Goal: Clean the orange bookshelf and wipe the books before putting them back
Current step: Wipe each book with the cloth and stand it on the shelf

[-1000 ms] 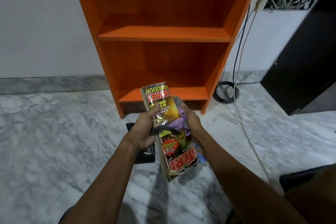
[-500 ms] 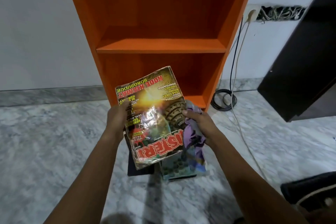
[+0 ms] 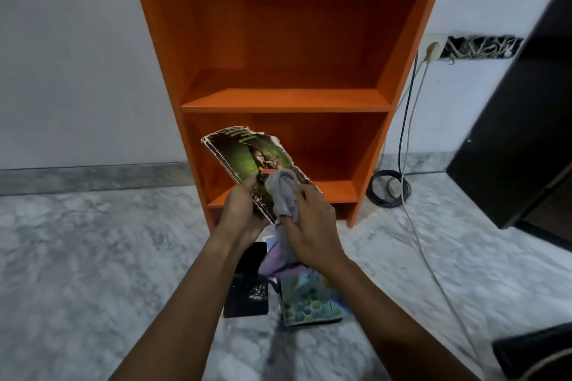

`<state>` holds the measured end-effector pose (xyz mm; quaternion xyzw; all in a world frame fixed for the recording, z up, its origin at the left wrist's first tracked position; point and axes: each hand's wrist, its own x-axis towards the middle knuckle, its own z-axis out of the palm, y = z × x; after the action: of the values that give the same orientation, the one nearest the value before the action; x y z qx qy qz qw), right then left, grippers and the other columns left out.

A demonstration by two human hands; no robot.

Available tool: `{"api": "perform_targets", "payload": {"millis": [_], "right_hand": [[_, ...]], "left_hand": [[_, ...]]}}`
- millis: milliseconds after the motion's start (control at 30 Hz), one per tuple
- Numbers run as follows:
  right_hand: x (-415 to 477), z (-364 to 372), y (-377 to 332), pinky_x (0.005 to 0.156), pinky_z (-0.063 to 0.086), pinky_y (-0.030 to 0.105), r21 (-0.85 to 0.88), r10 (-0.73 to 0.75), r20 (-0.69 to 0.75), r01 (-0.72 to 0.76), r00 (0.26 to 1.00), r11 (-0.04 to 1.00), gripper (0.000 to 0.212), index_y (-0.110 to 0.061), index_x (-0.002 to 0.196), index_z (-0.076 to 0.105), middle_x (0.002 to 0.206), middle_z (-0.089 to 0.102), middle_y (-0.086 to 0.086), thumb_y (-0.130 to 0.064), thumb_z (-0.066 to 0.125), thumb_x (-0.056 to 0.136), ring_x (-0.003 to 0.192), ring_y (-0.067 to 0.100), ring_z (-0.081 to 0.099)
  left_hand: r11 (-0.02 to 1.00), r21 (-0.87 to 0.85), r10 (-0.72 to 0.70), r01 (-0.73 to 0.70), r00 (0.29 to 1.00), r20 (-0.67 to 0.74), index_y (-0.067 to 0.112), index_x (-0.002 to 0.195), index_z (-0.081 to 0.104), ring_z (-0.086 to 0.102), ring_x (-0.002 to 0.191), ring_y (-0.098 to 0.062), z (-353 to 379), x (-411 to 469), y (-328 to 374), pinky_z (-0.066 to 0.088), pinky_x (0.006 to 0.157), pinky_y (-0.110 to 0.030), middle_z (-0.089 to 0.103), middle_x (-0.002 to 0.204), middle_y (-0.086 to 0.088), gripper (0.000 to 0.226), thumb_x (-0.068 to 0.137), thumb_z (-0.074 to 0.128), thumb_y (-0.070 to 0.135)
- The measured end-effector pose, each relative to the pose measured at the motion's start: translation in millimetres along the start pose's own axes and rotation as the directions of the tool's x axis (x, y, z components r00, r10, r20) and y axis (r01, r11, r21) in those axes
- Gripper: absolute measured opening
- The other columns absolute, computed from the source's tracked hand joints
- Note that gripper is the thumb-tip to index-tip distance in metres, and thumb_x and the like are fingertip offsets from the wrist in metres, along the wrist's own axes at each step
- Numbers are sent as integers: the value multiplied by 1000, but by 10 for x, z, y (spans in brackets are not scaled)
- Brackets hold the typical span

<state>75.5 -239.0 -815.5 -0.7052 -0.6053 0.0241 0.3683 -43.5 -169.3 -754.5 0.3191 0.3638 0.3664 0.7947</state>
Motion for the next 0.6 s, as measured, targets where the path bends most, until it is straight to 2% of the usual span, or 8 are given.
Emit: {"api": "perform_targets", "payload": {"millis": [100,167,233,267,333,433,533,600], "right_hand": [[136,-73,113,86,48,47,229,162,-29,-151,986,962,31,-27,113,56,109,51,0,-50,42,96,101,29,53],[250,-225,117,75,55,36,474,260,-4,-227,966,851,12,-27,98,54,90,54,10,-37,49,103,82,31,55],[387,-403,134,71,53,22,613,312,61,-282,948,738,25,-7,111,62,90,62,21,-28,51,108,80,35,60],[468,-447,197,81,56,27,659,331,98,-310,938,685,33,-7,123,63,102,67,24,-34,52,107,92,38,64],[656,-583,228,102,53,50,725,383,206,-403,901,559,44,-18,129,66,119,70,21,-50,59,100,112,37,66],[881,-750,178,115,43,50,758,370,405,-533,836,376,71,-18,139,60,137,66,9,-60,74,83,130,27,61],[1073,-904,57,97,57,33,834,305,414,-492,858,251,36,-10,127,66,122,75,7,-25,71,95,110,16,72],[1209,-983,41,87,61,33,879,359,334,-425,872,215,32,-4,125,68,117,76,13,-11,70,94,100,22,74]], "left_hand": [[999,35,-27,25,997,67,4,117,63,67,105,-37,55,-112,156,50,101,-54,73,109,-22,38,108,38,31],[996,80,-54,45,993,107,4,125,58,68,111,-41,48,-163,293,50,100,-59,73,113,-25,35,107,40,28],[995,90,-67,53,984,166,3,122,56,67,113,-44,72,-216,480,50,98,-62,72,112,-27,30,107,41,24],[994,93,-69,51,978,198,3,118,56,66,113,-45,93,-231,581,52,96,-61,73,109,-27,28,107,40,23],[993,117,-37,9,971,237,4,118,54,66,115,-44,134,-226,816,55,93,-60,71,109,-25,26,107,41,24],[987,147,15,-61,955,297,4,128,53,64,118,-43,168,-185,1112,53,96,-62,68,118,-24,33,105,45,26],[958,264,48,-114,968,246,5,118,60,71,99,-39,183,-119,1423,51,97,-64,73,102,-19,30,102,52,28],[899,422,25,-118,975,220,6,121,60,75,88,-30,127,-100,1596,57,88,-55,76,99,-15,32,102,52,31]]}}
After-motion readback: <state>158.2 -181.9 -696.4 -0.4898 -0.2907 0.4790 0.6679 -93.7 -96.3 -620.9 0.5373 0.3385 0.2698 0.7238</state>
